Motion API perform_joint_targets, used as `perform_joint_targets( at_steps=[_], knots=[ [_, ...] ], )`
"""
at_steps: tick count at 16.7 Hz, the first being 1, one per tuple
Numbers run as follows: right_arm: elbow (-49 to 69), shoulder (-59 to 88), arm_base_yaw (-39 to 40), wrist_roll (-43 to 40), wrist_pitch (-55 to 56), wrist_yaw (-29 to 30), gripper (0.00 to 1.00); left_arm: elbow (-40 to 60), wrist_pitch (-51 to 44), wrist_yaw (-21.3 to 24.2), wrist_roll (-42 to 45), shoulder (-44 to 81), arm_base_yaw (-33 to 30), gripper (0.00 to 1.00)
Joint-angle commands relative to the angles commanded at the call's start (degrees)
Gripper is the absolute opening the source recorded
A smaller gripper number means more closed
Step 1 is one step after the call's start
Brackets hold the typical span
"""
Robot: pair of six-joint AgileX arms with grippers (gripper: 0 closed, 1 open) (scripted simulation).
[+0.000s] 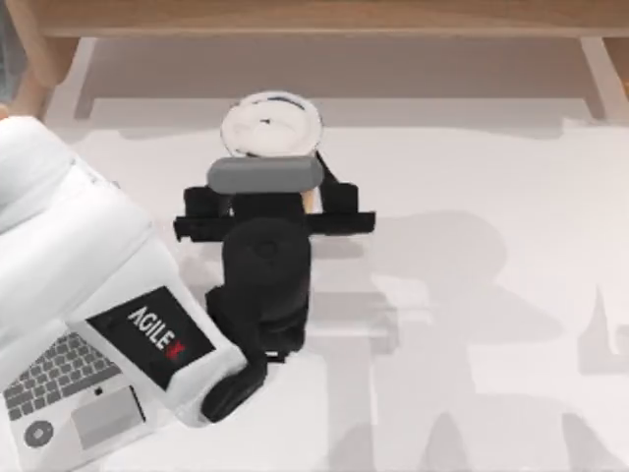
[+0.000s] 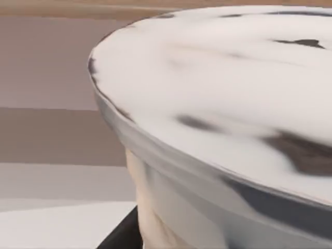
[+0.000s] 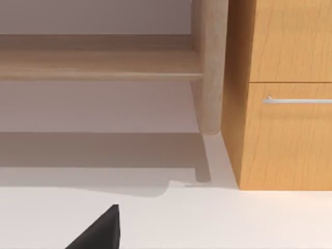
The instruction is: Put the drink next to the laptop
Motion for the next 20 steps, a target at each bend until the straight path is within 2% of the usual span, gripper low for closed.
perform_joint_targets(
  at_steps=[7, 20],
  knots=[
    [0.0, 0.0, 0.0, 0.0, 0.0, 0.0, 1.00, -2.7, 0.6, -5.4, -1.6, -8.7, -4.3, 0.00],
    [0.0, 0.0, 0.0, 0.0, 0.0, 0.0, 1.00, -21.1, -6.4, -19.9, -5.6, -25.6, -18.8, 0.00]
  ],
)
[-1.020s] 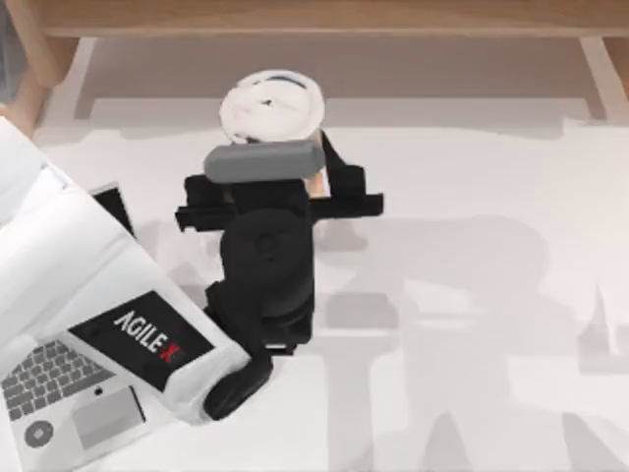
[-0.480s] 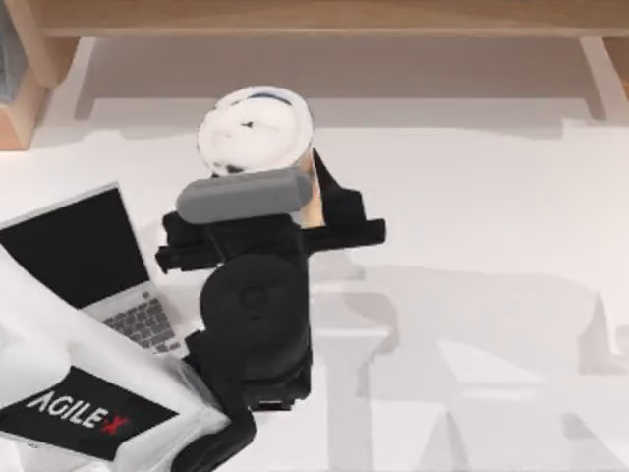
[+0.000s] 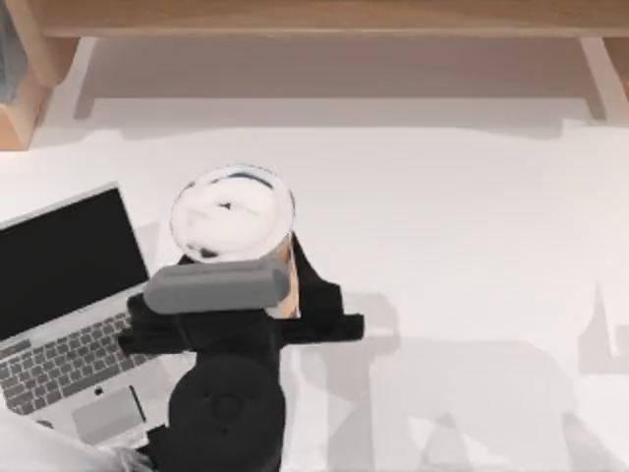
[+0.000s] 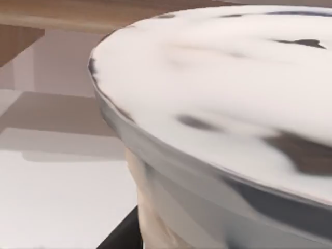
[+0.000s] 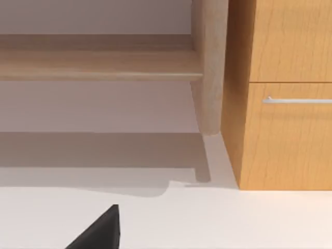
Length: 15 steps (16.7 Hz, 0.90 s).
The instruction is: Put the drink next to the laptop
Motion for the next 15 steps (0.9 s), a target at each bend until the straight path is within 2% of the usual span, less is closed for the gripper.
perform_joint_targets(
  at_steps=[6, 15],
  knots=[
    [0.0, 0.0, 0.0, 0.0, 0.0, 0.0, 1.00, -6.6, -3.0, -3.8, -1.0, -3.8, -4.6, 0.00],
    [0.0, 0.0, 0.0, 0.0, 0.0, 0.0, 1.00, -7.3, -3.2, -4.1, -1.0, -4.0, -4.9, 0.00]
  ],
)
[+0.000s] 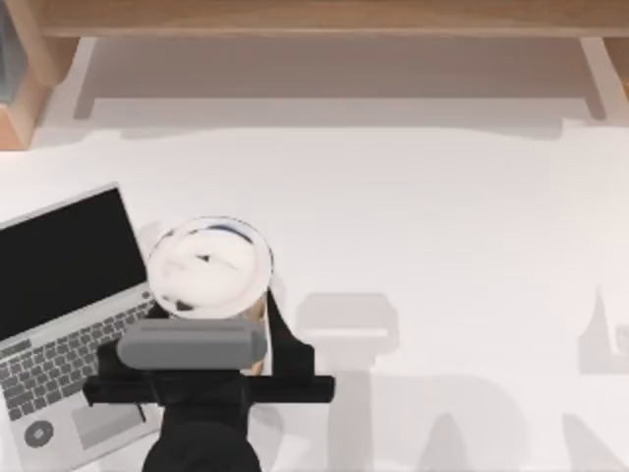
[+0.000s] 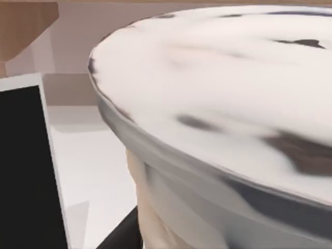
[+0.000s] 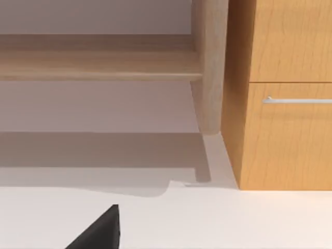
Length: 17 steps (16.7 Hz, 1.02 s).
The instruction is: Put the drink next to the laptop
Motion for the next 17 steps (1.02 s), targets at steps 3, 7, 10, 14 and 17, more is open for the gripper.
perform_joint_targets(
  at_steps=[3, 7, 10, 14, 17],
  knots=[
    [0.0, 0.0, 0.0, 0.0, 0.0, 0.0, 1.00, 0.2, 1.5, 0.0, 0.0, 0.7, 0.0, 0.00],
    [0.0, 0.0, 0.0, 0.0, 0.0, 0.0, 1.00, 0.7, 4.9, -0.1, -0.1, 2.6, -0.1, 0.00],
    [0.0, 0.0, 0.0, 0.0, 0.0, 0.0, 1.00, 1.0, 8.0, -0.2, -0.2, 4.3, -0.1, 0.00],
    [0.0, 0.0, 0.0, 0.0, 0.0, 0.0, 1.00, 1.1, 11.9, -0.3, -0.3, 7.0, -0.1, 0.00],
    [0.0, 0.0, 0.0, 0.0, 0.0, 0.0, 1.00, 0.8, 14.1, -0.2, -0.3, 9.2, -0.1, 0.00]
  ],
)
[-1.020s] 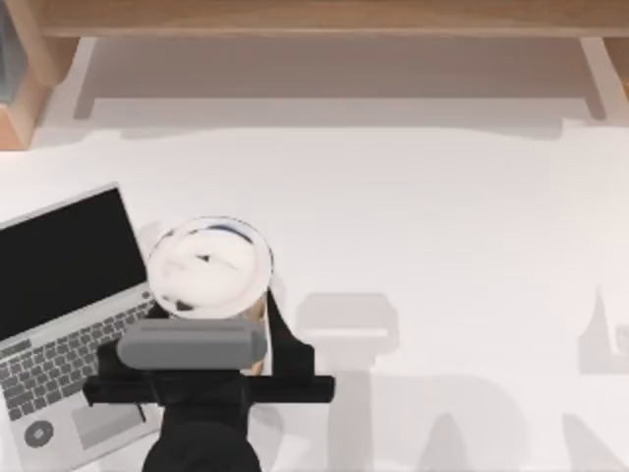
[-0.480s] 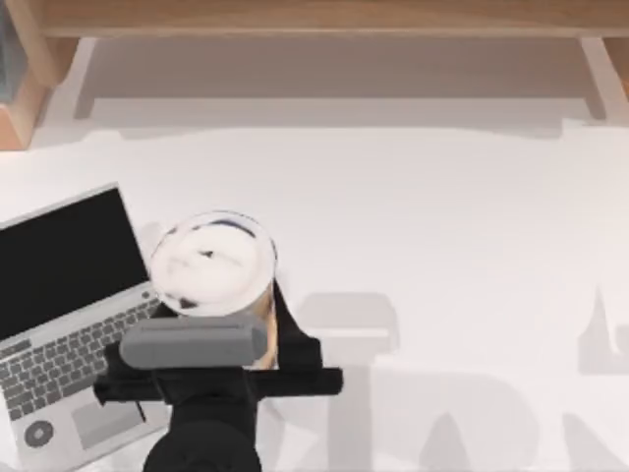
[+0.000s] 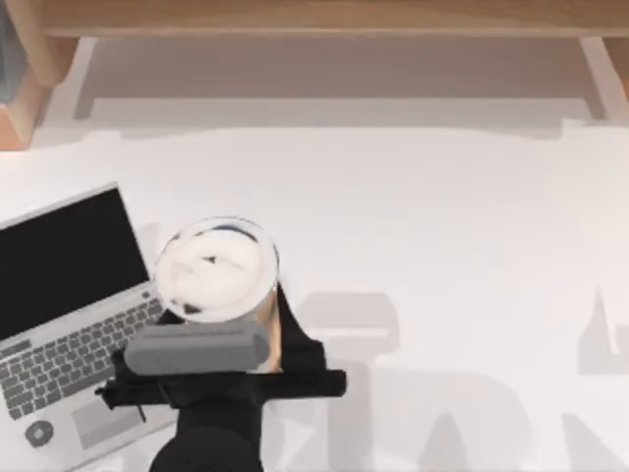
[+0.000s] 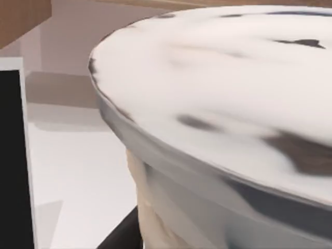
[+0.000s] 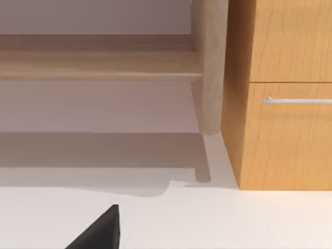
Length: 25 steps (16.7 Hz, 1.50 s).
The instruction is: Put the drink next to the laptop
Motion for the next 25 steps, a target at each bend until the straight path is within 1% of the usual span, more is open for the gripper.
perform_joint_targets(
  at_steps=[5, 10, 23, 24, 25],
  knots=[
    [0.0, 0.0, 0.0, 0.0, 0.0, 0.0, 1.00, -2.0, 1.0, 0.3, 0.2, 3.9, -0.2, 0.00],
    [0.0, 0.0, 0.0, 0.0, 0.0, 0.0, 1.00, -2.4, 0.8, 0.4, 0.2, 4.3, -0.2, 0.00],
    [0.0, 0.0, 0.0, 0.0, 0.0, 0.0, 1.00, -2.4, 0.8, 0.4, 0.2, 4.3, -0.2, 0.98],
    [0.0, 0.0, 0.0, 0.0, 0.0, 0.0, 1.00, -2.4, 0.8, 0.4, 0.2, 4.3, -0.2, 1.00],
    [0.0, 0.0, 0.0, 0.0, 0.0, 0.0, 1.00, -2.4, 0.8, 0.4, 0.2, 4.3, -0.2, 1.00]
  ],
)
